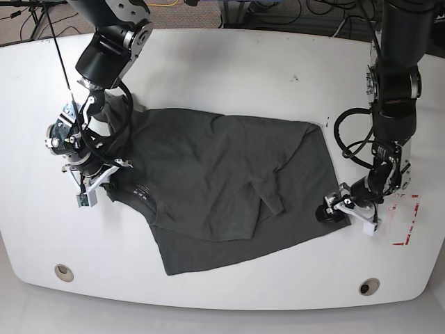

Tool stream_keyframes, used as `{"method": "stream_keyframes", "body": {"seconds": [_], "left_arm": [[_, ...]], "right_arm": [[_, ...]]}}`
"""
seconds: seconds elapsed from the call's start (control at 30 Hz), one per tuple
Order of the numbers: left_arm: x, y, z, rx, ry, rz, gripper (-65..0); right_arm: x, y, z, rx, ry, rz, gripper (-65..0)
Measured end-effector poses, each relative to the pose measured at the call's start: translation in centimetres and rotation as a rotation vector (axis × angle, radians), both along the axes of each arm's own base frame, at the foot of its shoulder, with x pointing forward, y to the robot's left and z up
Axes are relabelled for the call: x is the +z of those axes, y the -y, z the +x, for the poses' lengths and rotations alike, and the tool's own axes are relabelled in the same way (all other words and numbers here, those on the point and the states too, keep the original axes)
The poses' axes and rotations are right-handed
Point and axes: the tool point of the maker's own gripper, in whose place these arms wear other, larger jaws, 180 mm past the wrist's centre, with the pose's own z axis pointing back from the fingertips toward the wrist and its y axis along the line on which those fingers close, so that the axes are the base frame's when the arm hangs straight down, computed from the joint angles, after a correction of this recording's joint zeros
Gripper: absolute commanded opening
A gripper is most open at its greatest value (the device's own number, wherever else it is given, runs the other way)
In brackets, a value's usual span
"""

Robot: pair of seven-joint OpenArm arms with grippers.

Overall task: Fold the T-shirt properly
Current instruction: 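Grasp the opposite shirt edge with the left gripper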

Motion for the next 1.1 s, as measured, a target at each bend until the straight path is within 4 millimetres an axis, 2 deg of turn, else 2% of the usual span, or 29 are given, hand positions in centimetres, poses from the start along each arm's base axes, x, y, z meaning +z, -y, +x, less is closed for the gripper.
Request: {"method": "stream_keyframes", "body": {"seconds": [0.1,0.23,0.3,0.4,0.7,0.8,0.97,1.1], "left_arm": [[0.0,0.9,0.2,-0.003,0.01,-0.014,-31.8],[-0.5,1.1,0.0,0.0,0.001,-0.013,-49.7],[-0.7,0.9,-0.2,0.003,-0.002,-0.006,-56.5],[-0.9,0.6,-0.2,0.022,0.006,-0.002,-62.6],[-1.1,0.5,-0.3,0.032,0.013,-0.003,-65.0],[-0.9,0.3,-0.2,0.043,0.017,-0.01,-65.0],[-0.3,-2.0,-0.5,0.123,0.042,-0.051,-65.0],[0.6,-4.3,-1.3,0.141,0.082,-0.009,-65.0]], "right_arm": [[0.0,0.0,0.0,0.0,0.001,0.0,-65.0],[0.0,0.1,0.0,-0.001,-0.001,-0.002,-65.0],[-0.1,0.0,0.0,-0.001,-0.002,-0.001,-65.0],[0.0,0.0,0.0,-0.001,-0.002,-0.001,-65.0],[-0.1,0.1,-0.1,-0.001,-0.003,-0.003,-65.0],[0.6,0.2,-0.1,-0.001,0.01,-0.019,-65.0],[3.3,0.8,0.0,0.006,0.062,-0.091,-65.0],[4.8,0.0,-0.2,0.055,0.064,-0.171,-65.0]]}}
